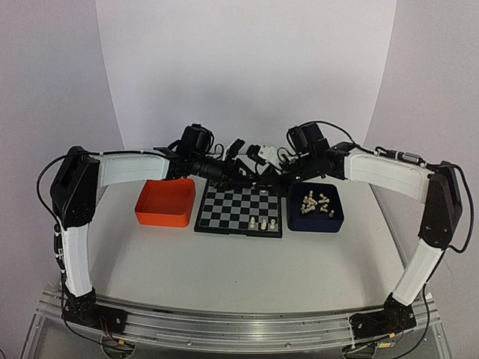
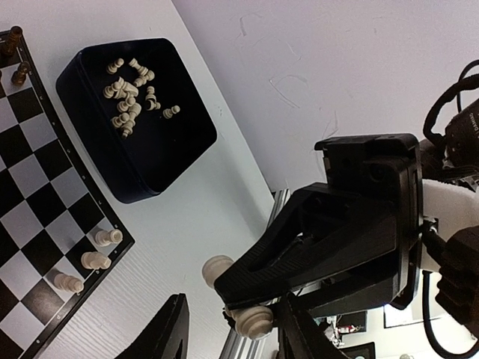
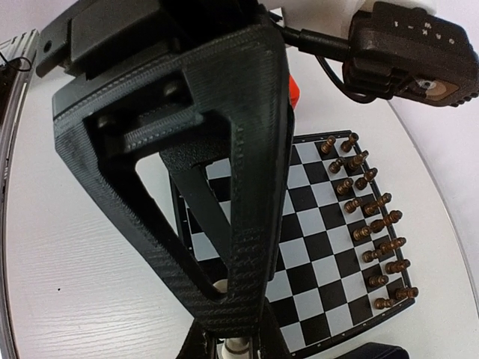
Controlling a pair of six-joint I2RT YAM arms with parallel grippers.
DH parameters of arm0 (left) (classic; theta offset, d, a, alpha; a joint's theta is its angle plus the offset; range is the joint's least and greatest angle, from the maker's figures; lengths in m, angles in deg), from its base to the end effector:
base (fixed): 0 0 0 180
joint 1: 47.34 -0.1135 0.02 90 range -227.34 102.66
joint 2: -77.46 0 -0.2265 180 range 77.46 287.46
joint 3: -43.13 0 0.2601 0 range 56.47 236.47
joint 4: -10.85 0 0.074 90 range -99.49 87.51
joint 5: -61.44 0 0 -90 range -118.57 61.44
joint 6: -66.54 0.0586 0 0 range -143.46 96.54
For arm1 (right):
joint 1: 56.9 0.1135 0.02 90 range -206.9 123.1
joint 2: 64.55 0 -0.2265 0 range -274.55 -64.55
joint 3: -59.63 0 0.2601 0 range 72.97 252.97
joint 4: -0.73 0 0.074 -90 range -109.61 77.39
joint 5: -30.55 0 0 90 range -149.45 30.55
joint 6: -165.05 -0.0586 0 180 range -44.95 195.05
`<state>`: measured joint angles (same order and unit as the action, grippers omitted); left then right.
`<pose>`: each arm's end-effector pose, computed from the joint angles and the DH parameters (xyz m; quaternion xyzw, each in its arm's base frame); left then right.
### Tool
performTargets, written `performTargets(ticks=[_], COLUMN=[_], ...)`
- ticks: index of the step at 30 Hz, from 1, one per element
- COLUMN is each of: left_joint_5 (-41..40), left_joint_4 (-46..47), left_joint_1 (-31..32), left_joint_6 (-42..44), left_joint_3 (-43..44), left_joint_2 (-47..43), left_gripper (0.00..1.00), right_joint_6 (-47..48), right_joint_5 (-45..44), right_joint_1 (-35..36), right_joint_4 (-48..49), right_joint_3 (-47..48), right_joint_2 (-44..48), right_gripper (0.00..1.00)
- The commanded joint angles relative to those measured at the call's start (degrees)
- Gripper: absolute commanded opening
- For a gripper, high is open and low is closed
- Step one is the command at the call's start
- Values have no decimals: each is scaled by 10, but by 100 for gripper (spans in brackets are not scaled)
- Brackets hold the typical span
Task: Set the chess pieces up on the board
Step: Place the chess piece on the chessboard.
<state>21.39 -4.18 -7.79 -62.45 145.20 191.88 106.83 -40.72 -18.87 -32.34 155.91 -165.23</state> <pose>0.3315 -0.3319 0.2127 0.2232 0.7734 -0.5774 0.1364 0.3225 0.2761 0.2373 -0.5654 0.6844 0.1695 0.4280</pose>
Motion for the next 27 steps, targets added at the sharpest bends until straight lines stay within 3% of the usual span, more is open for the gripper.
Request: performTargets(ticks=[1,16,20,22,27], left_joint_5=[43,61,59,52,2], left_joint_4=[-22,-33,-36,-39,-61], left_joint_1=[11,19,19,19,19], left_joint_6=[-9,-26,-30,-29,-7], left_joint_3=[40,71,76,80,92], left_joint_2=[16,43,48,48,36], left_gripper=[34,14,1,0,0], right_joint_6=[3,-5,-8,-11,-21], right_joint_5=[-37,-65,-66,-66,-57], right_joint_1=[7,8,8,8,8], right_joint_4=[78,146,152,152,149], right_joint_3=[-12,-42,-45,-45,-60], right_joint_2=[19,32,32,32,38], right_gripper=[0,0,0,5,29])
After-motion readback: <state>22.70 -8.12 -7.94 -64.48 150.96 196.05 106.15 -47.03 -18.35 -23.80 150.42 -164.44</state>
